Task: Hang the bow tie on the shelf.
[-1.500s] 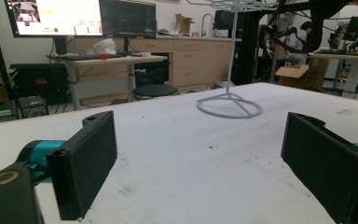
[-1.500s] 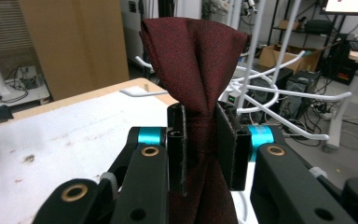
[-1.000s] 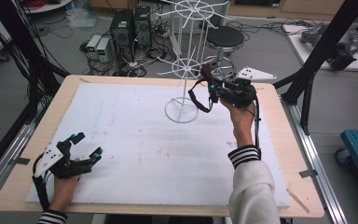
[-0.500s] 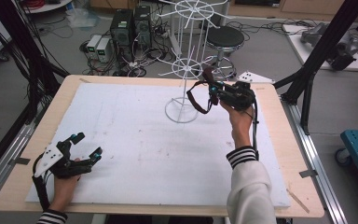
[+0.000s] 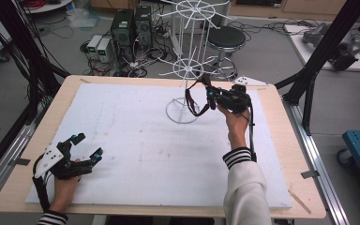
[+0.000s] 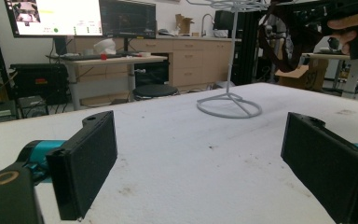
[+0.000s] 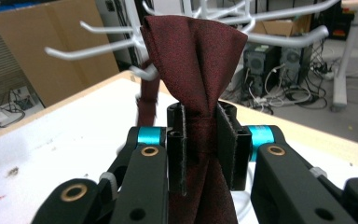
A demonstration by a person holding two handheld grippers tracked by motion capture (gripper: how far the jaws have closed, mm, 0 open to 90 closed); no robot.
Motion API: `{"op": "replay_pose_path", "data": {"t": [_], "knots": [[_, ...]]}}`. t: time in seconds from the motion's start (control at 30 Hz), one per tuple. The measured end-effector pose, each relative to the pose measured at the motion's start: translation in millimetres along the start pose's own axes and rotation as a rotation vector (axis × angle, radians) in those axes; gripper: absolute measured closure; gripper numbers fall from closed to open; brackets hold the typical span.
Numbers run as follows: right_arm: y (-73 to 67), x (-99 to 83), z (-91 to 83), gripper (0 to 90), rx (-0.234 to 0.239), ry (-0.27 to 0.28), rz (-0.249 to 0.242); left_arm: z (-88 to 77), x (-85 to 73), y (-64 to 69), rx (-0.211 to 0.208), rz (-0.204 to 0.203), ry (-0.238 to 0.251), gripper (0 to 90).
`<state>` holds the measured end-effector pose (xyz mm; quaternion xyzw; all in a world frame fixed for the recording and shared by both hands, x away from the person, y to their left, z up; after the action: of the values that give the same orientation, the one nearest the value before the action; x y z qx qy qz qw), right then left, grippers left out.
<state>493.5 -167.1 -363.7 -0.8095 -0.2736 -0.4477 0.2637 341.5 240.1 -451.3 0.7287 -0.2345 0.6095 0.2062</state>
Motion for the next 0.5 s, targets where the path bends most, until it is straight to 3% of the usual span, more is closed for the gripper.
{"op": "replay_pose_path", "data": {"t": [0.2, 0.5], "knots": [[2.5, -12.7, 8.3, 75.4, -0.007, -0.03, 0.017, 0.1, 0.2, 0.1, 0.0, -0.003, 0.003, 11.0], [3.8, -24.9, 14.3, 75.4, -0.036, -0.083, -0.002, 0.1, 0.1, 0.1, 0.001, 0.0, 0.001, 11.0]]}}
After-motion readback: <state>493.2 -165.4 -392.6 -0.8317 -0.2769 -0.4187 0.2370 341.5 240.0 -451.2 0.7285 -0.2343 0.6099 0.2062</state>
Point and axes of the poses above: each handheld gripper's, and its own axes: z roughly forward along the jaws, x roughly out of its top, y roughly to its right, the point moved 9 cm from there along z, roughly forward along the jaws, and after that the axes turned 12 degrees about -y, right-handed, at the moved point
